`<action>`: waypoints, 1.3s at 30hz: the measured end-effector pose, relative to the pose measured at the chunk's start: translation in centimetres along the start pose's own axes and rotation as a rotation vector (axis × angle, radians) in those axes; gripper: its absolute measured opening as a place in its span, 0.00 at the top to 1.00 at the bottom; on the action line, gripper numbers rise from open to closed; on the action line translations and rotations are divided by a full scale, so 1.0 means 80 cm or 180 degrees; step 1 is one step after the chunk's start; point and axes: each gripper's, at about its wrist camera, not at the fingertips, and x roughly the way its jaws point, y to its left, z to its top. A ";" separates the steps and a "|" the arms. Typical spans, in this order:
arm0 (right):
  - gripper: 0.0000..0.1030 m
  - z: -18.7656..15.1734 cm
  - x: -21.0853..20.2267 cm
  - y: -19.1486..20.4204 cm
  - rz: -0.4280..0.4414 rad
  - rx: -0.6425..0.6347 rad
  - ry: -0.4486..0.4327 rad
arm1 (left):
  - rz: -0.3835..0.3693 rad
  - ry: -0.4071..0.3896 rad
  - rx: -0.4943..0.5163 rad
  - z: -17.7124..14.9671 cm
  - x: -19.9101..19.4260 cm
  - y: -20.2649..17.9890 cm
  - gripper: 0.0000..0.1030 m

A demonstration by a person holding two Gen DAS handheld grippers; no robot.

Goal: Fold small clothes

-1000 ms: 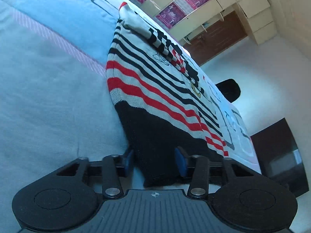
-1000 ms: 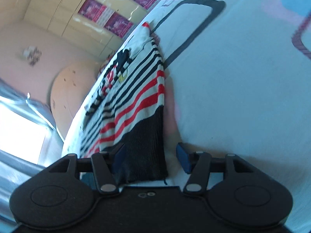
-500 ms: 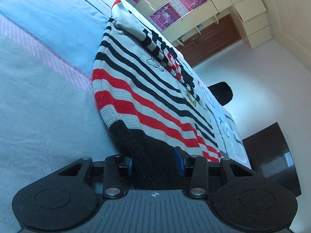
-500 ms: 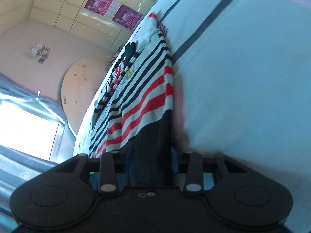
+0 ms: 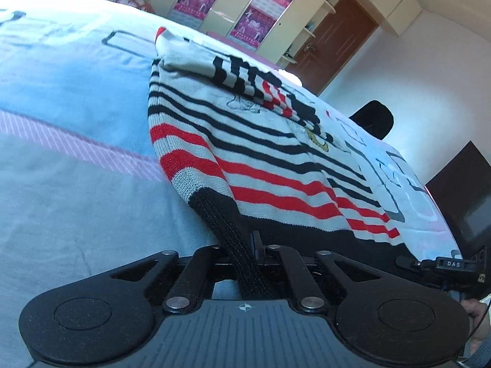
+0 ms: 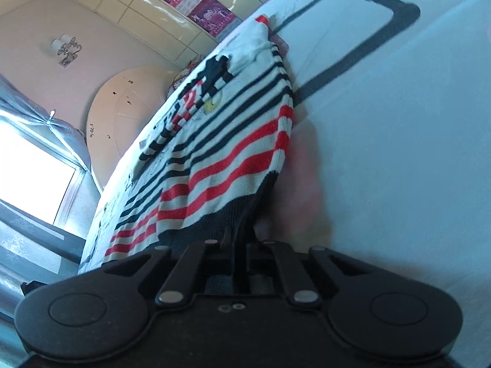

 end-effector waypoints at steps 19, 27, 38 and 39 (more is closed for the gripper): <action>0.94 -0.007 0.003 -0.023 -0.0133 0.0112 -0.0021 | -0.0077 -0.0131 -0.0303 -0.024 -0.006 0.039 0.97; 0.94 0.041 -0.015 0.023 0.0035 -0.0197 -0.0273 | -0.0288 -0.0601 -0.0368 0.016 -0.037 0.031 0.97; 0.94 0.186 0.030 0.095 0.0169 -0.0761 -0.0508 | -0.0401 -0.0886 -0.0395 0.158 0.001 0.020 0.97; 0.94 0.200 0.038 0.097 0.0159 -0.0775 -0.0498 | -0.0399 -0.0883 -0.0423 0.171 0.008 0.021 0.97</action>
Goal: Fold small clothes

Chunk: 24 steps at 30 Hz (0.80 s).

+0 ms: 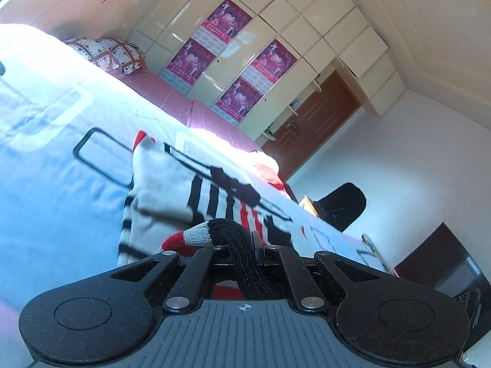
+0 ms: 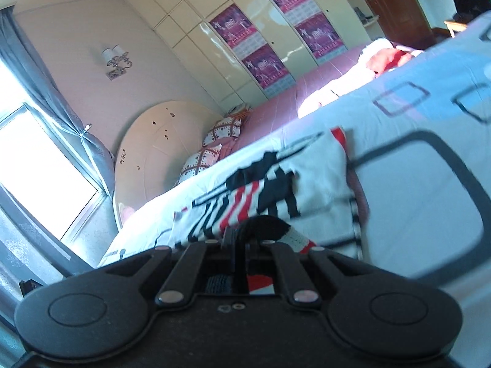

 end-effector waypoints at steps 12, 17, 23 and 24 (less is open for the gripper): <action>0.94 0.100 0.161 -0.072 0.0144 0.0354 0.0259 | 0.0304 0.0313 -0.0004 0.094 0.177 0.009 0.97; 0.94 0.112 0.223 -0.112 0.0174 0.0538 0.0417 | 0.0486 0.0519 -0.0154 0.106 0.240 0.038 0.96; 0.94 0.110 0.279 -0.154 0.0122 0.0753 0.0520 | 0.0498 0.0692 -0.0450 0.105 0.288 0.075 0.96; 0.93 0.108 0.284 -0.158 0.0113 0.0766 0.0524 | 0.0480 0.0690 -0.0503 0.103 0.293 0.078 0.95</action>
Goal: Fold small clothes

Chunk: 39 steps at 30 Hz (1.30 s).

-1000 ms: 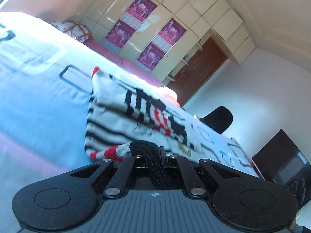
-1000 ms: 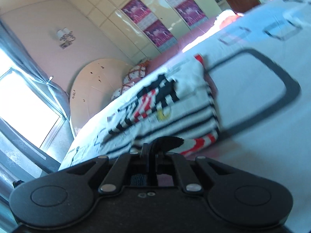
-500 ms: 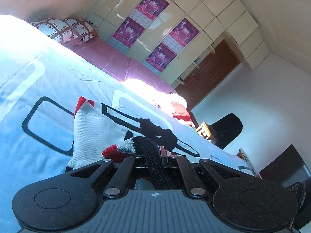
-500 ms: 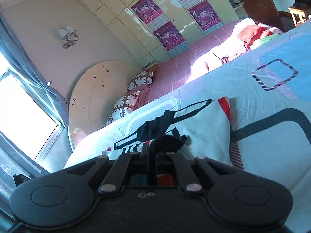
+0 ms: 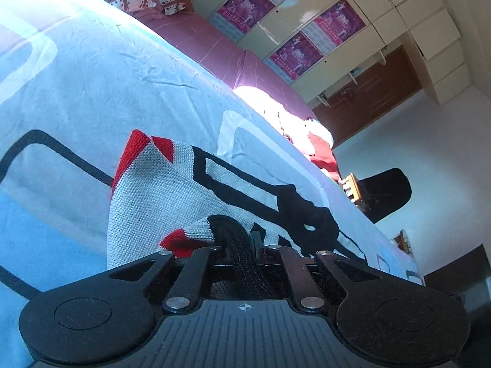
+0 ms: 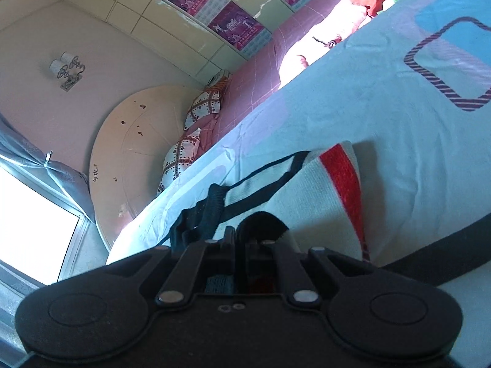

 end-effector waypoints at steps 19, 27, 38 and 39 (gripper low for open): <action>0.62 0.032 -0.006 0.032 -0.0215 -0.0981 0.0017 | 0.0430 -0.0041 0.1313 0.035 0.024 -0.050 0.34; 0.61 0.017 0.055 0.068 -0.0559 -0.1740 0.0306 | 0.0746 0.0229 0.1926 0.032 0.062 -0.066 0.40; 0.94 0.020 0.043 0.082 -0.0544 -0.2057 0.0076 | 0.0486 -0.0055 0.1703 0.035 0.048 -0.055 0.96; 0.95 0.023 0.037 0.085 -0.0515 -0.2068 -0.0008 | 0.0431 -0.0156 0.1691 0.035 0.041 -0.056 0.96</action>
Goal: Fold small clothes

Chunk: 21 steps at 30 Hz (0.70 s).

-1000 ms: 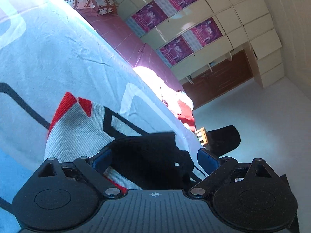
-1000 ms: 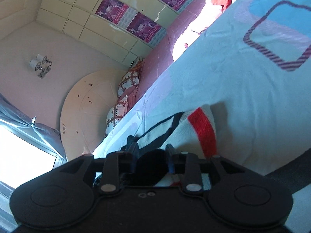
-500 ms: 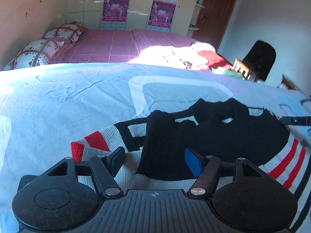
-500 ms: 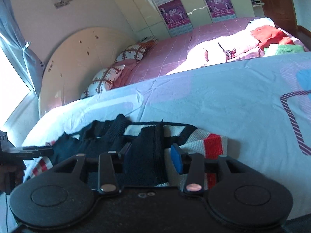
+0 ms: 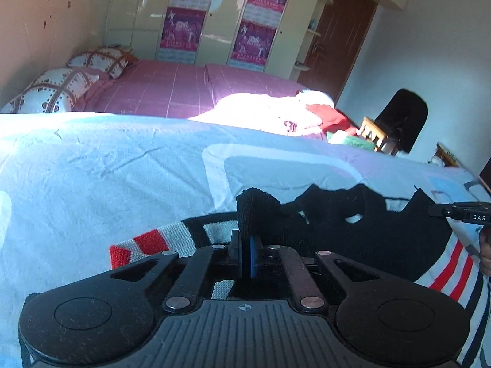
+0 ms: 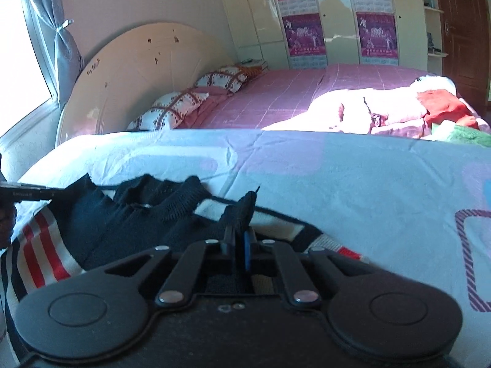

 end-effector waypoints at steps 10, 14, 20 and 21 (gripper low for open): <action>0.95 -0.002 0.025 -0.025 -0.0203 0.0007 0.0026 | 0.0194 -0.0081 -0.0254 0.002 0.016 0.035 0.96; 0.95 -0.009 0.032 -0.029 -0.0195 0.0029 -0.0002 | 0.0187 -0.0085 -0.0312 -0.002 0.027 0.041 0.96; 0.95 -0.017 0.047 -0.032 -0.0282 -0.0070 0.0060 | 0.0276 -0.0050 -0.0296 0.003 0.042 0.044 0.96; 0.96 -0.019 0.047 -0.034 -0.0267 -0.0040 0.0039 | 0.0300 -0.0007 -0.0249 0.000 0.048 0.042 0.96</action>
